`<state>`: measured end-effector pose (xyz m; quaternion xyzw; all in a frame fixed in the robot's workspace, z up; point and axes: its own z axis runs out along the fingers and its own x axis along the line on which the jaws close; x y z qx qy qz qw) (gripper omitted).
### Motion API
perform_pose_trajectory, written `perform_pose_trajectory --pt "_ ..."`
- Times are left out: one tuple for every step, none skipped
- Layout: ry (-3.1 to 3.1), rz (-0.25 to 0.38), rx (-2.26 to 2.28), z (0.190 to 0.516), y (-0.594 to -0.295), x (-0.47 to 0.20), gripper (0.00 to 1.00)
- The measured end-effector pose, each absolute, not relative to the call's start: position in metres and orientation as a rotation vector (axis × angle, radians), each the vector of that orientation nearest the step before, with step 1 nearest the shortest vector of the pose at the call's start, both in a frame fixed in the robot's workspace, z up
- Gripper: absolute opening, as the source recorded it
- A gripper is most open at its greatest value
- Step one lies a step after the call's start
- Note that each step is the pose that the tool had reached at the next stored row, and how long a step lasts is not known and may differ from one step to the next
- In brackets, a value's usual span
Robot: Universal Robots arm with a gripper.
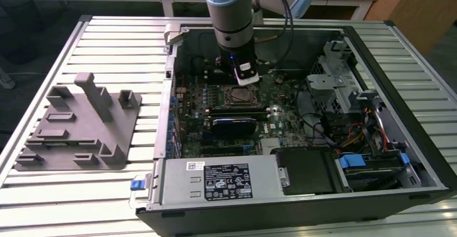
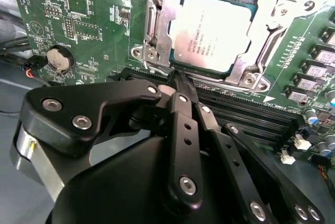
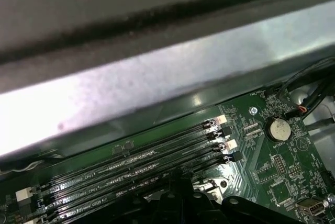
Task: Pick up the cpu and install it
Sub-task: 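Install the first cpu locking lever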
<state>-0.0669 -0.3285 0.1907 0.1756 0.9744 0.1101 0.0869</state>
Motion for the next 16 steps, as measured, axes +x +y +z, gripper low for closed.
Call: perform_pose_trajectory --pt "2.903 0.328 0.523 0.1905 -0.3285 -0.0669 0.11" --pt "2.903 0.328 0.523 0.1903 -0.3286 -0.0670 0.11" --pt "2.903 0.328 0.524 0.1900 -0.3287 -0.0670 0.11" --pt "2.903 0.329 0.523 0.1898 -0.3289 -0.0669 0.11" --pt "2.902 0.329 0.523 0.1896 -0.3292 -0.0669 0.11" --pt "2.902 0.329 0.523 0.1894 -0.3295 -0.0669 0.11" --pt "2.902 0.331 0.524 0.1893 -0.3298 -0.0669 0.11" --pt "2.902 0.335 0.524 0.1894 -0.3302 -0.0669 0.11" --pt "2.902 0.344 0.525 0.1894 -0.3304 -0.0669 0.11" --pt "2.902 0.353 0.526 0.1894 -0.3307 -0.0669 0.11" --pt "2.902 0.363 0.527 0.1893 -0.3307 -0.0669 0.11" --pt "2.902 0.371 0.528 0.1892 -0.3307 -0.0668 0.11" --pt "2.902 0.373 0.528 0.1893 -0.3307 -0.0669 0.11" --pt "2.902 0.373 0.528 0.1893 -0.3307 -0.0669 0.11" --pt "2.902 0.373 0.528 0.1893 -0.3307 -0.0669 0.11" --pt "2.902 0.373 0.528 0.1895 -0.3307 -0.0669 0.11"
